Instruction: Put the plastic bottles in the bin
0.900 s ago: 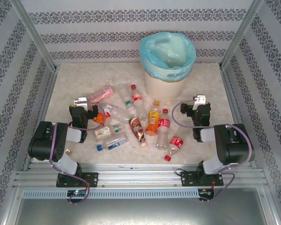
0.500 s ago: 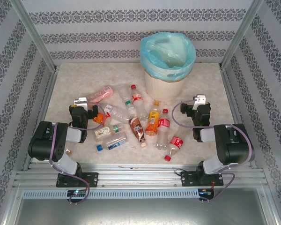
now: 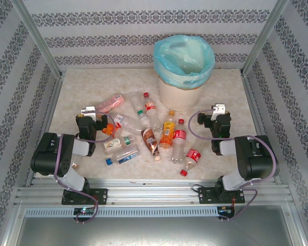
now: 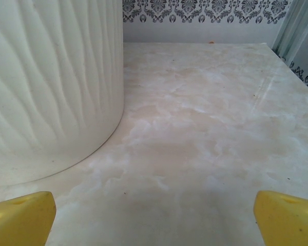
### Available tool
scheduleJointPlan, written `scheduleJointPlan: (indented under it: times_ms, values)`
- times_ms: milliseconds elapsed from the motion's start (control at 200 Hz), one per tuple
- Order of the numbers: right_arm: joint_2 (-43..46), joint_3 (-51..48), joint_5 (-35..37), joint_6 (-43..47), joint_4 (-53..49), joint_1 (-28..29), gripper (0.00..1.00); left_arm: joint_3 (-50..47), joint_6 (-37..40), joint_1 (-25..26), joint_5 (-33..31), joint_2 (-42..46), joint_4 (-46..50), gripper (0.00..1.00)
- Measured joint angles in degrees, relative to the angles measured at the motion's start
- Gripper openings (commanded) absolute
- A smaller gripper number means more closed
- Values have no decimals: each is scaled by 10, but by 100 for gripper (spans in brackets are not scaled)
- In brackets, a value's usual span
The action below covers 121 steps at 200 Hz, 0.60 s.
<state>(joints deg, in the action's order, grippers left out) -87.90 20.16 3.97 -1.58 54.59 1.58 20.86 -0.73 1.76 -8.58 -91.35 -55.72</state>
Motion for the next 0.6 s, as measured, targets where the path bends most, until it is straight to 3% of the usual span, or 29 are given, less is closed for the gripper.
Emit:
scheduleJointPlan:
  times_ms: [305, 480, 605]
  values:
    - [11, -10, 8, -2, 4, 0, 98, -4, 0, 0, 0, 6, 0, 96]
    - [175, -25, 50, -5, -83, 1, 97, 1, -2, 0, -10, 121, 91, 92]
    - [291, 10, 80, -16, -189, 2, 96, 27, -18, 3, -32, 229, 162, 83]
